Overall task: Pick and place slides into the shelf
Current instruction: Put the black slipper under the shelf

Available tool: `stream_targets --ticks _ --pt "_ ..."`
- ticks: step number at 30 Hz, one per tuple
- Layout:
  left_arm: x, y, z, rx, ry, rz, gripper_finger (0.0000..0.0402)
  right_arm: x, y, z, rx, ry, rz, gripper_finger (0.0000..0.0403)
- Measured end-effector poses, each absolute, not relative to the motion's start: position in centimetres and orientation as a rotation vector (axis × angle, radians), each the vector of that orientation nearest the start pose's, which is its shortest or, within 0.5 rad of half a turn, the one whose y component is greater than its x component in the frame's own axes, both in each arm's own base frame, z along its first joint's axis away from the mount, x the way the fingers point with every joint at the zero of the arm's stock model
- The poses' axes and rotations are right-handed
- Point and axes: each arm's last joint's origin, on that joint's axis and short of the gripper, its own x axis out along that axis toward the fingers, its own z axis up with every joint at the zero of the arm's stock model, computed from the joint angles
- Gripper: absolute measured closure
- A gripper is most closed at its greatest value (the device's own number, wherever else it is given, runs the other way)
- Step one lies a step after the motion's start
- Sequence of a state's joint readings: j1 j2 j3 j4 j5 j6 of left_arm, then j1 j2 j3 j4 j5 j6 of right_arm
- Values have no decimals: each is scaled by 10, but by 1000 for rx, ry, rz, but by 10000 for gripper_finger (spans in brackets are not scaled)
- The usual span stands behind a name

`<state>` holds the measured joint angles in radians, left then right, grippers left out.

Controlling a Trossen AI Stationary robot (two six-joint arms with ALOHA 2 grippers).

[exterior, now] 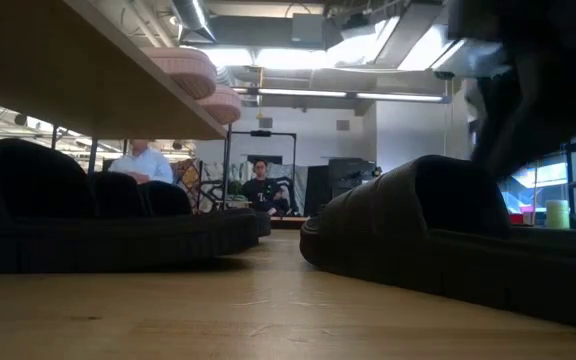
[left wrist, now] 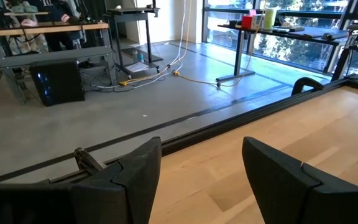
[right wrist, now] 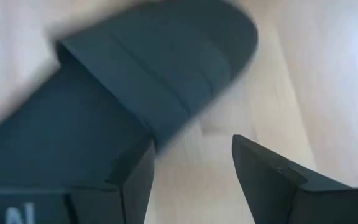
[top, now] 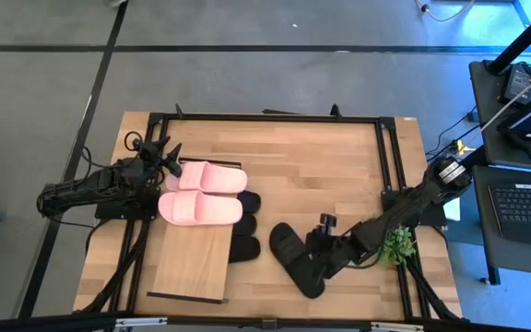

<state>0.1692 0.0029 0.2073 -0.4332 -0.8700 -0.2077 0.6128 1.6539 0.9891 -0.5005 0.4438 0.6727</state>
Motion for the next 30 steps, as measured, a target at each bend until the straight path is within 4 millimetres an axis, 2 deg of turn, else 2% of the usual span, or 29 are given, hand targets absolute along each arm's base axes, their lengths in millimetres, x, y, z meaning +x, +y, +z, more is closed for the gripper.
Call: stream_targets --ticks 4,8,11,16,20,24,30 --pt "63 33 193 -106 116 1053 185 247 158 153 31 1039 -213 189" --pt "63 33 193 -106 116 1053 185 243 156 148 100 1065 -233 189" --pt "63 33 193 -105 116 1053 185 247 159 153 170 1056 -247 189" --pt "63 33 193 -102 117 1055 185 250 167 176 272 1088 -90 189" --pt "63 33 193 -100 118 1056 185 247 165 191 318 1022 -115 189" --pt "63 33 193 -99 119 1056 185 247 162 189 276 979 -191 189" --pt "63 33 193 -99 119 1056 185 250 164 177 216 1013 -186 189"
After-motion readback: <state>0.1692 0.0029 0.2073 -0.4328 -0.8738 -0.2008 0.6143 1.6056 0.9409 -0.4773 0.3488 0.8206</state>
